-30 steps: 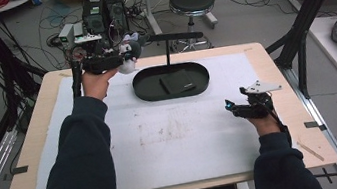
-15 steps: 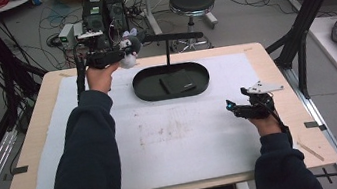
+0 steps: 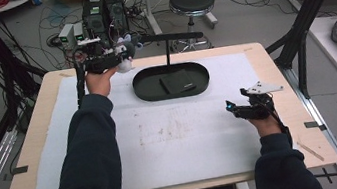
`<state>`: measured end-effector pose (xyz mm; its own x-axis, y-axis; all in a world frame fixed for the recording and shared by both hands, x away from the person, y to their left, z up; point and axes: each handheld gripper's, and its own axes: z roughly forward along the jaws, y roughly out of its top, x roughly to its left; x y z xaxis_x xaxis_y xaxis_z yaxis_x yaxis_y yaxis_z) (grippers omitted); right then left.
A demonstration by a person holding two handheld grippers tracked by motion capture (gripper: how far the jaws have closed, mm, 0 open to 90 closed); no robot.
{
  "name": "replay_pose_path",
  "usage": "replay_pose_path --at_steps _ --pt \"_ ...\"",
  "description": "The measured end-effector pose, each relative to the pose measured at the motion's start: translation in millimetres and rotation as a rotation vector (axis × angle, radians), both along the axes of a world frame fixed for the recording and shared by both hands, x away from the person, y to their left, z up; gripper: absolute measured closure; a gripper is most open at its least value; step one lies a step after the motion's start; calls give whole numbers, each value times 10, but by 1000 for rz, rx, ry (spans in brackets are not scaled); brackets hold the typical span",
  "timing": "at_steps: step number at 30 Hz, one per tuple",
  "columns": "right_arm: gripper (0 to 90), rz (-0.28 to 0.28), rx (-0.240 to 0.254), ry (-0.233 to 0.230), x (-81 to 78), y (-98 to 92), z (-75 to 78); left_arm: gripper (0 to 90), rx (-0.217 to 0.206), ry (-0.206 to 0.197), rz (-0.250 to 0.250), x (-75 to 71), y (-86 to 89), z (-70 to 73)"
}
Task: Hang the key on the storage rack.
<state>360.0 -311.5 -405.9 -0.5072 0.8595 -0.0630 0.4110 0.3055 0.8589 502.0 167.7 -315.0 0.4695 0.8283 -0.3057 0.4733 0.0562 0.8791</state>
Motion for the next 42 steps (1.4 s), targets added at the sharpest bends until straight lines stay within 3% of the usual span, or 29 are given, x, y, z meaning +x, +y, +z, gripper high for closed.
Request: replay_pose_path --at_steps 6,8,14,15,16,19,21,22,25,29,33,37,38,42 --pt "250 6 -7 5 -10 7 -11 524 44 32 8 1 -9 -214" --pt "251 8 -4 10 -15 13 -16 523 106 40 0 30 -122 -293" --pt "251 11 -3 10 -6 10 -21 518 165 55 -22 96 -293 -448" --pt "251 14 -4 10 -1 8 -24 518 187 63 -24 105 -318 -475" --pt "252 13 -1 13 8 8 -28 518 237 82 -22 116 -362 -539" --pt "252 15 -1 15 13 9 -32 525 244 94 -22 115 -373 -611" --pt "252 17 -2 14 17 11 -36 591 243 101 -3 101 -357 -674" --pt "252 19 -1 14 18 12 -35 506 223 121 12 94 -321 -729" --pt "252 22 0 17 19 17 -38 486 212 127 17 64 -283 -768" --pt "252 26 -4 17 15 32 -40 468 178 96 -3 -41 -213 -768" --pt "252 30 -9 14 9 37 -36 404 126 23 -26 -210 -157 -704" --pt "252 41 -13 11 -2 45 -33 259 85 -82 -56 -498 -51 -643" --pt "252 41 -13 11 -2 45 -33 240 85 -82 -56 -498 -51 -643" --pt "250 56 -22 4 -18 67 -30 232 52 -157 -86 -767 85 -621"
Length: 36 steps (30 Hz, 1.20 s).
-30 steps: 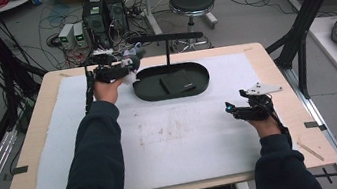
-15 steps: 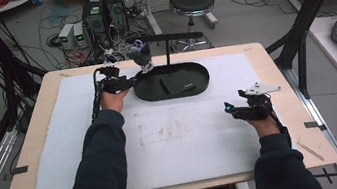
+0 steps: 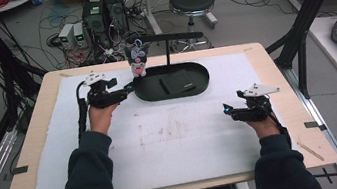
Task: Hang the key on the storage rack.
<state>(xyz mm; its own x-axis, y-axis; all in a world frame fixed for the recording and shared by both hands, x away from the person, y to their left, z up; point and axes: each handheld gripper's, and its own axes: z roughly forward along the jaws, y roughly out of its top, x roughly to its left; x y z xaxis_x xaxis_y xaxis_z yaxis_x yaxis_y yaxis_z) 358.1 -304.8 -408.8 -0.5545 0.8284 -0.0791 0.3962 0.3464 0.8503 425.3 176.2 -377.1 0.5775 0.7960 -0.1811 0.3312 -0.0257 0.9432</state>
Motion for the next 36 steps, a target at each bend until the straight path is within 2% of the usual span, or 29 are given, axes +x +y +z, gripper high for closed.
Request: replay_pose_path --at_steps 2,3,4,5,6,8,9,10,11,14,16,24,36 --pt "232 4 -6 -2 -13 17 2 223 2 -25 -2 -105 51 3" --pt "224 13 -13 -10 -29 26 10 214 7 -55 -4 -220 108 -5" --pt "224 13 -13 -10 -29 26 10 213 7 -55 -4 -220 108 -5" --pt "219 14 -9 -13 -52 38 22 213 34 -85 -3 -327 152 -16" --pt "219 14 -9 -13 -52 38 22 213 34 -85 -3 -327 152 -16" --pt "216 14 -13 -19 -75 47 36 210 45 -98 -2 -422 192 -33" --pt "216 12 -19 -20 -78 46 38 206 51 -97 -2 -461 206 -41" --pt "216 9 -19 -18 -84 50 39 207 81 -99 4 -531 224 -62" --pt "216 9 -19 -18 -84 50 39 206 81 -99 4 -531 224 -62" --pt "216 3 -27 -22 -100 64 46 206 117 -89 4 -629 237 -116" --pt "216 -1 -29 -18 -109 70 48 206 122 -96 7 -648 241 -129" --pt "216 -8 -35 -13 -110 69 37 206 101 -75 18 -760 309 -258" --pt "216 7 -56 -6 -94 94 14 206 84 -63 33 -875 424 -339"
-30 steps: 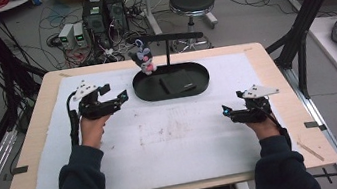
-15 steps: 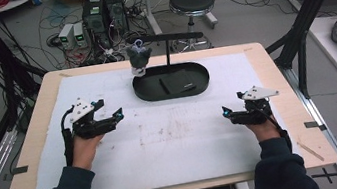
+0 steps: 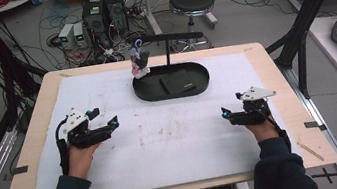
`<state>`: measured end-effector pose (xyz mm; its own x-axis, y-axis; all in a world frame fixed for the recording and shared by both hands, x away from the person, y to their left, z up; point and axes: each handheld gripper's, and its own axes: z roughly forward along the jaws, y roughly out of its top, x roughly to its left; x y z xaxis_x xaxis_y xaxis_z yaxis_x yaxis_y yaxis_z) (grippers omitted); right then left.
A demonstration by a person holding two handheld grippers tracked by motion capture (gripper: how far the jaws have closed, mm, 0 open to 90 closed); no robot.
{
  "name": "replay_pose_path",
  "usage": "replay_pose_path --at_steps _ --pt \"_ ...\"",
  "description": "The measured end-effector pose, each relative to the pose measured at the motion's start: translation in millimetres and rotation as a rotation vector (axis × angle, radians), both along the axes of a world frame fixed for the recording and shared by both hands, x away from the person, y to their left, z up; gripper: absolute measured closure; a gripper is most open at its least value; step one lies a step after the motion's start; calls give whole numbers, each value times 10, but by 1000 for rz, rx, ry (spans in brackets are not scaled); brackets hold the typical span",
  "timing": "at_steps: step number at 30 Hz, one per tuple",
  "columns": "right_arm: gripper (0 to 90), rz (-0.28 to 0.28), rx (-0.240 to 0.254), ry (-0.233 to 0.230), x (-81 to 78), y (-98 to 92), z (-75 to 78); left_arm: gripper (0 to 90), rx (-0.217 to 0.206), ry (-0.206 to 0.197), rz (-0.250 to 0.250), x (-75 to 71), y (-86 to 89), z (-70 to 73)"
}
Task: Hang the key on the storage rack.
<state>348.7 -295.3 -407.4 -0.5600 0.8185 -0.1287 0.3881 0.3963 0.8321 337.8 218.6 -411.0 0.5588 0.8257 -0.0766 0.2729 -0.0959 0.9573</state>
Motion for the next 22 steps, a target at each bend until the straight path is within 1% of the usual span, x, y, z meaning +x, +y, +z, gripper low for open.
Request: replay_pose_path --at_steps 4,6,12,17,18,22 --pt "216 2 -3 2 3 13 -12 206 -7 15 13 4 28 -52" --pt "216 2 -5 2 3 14 -15 207 -8 17 17 4 31 -54" --pt "216 6 -1 2 6 11 -21 207 -15 14 30 8 53 -59" --pt "216 7 -1 1 7 9 -21 206 -12 10 28 4 60 -52" --pt "217 7 -1 1 7 7 -20 206 -19 8 29 3 59 -51" --pt "216 4 2 0 5 4 -18 206 -20 8 32 6 63 -49"
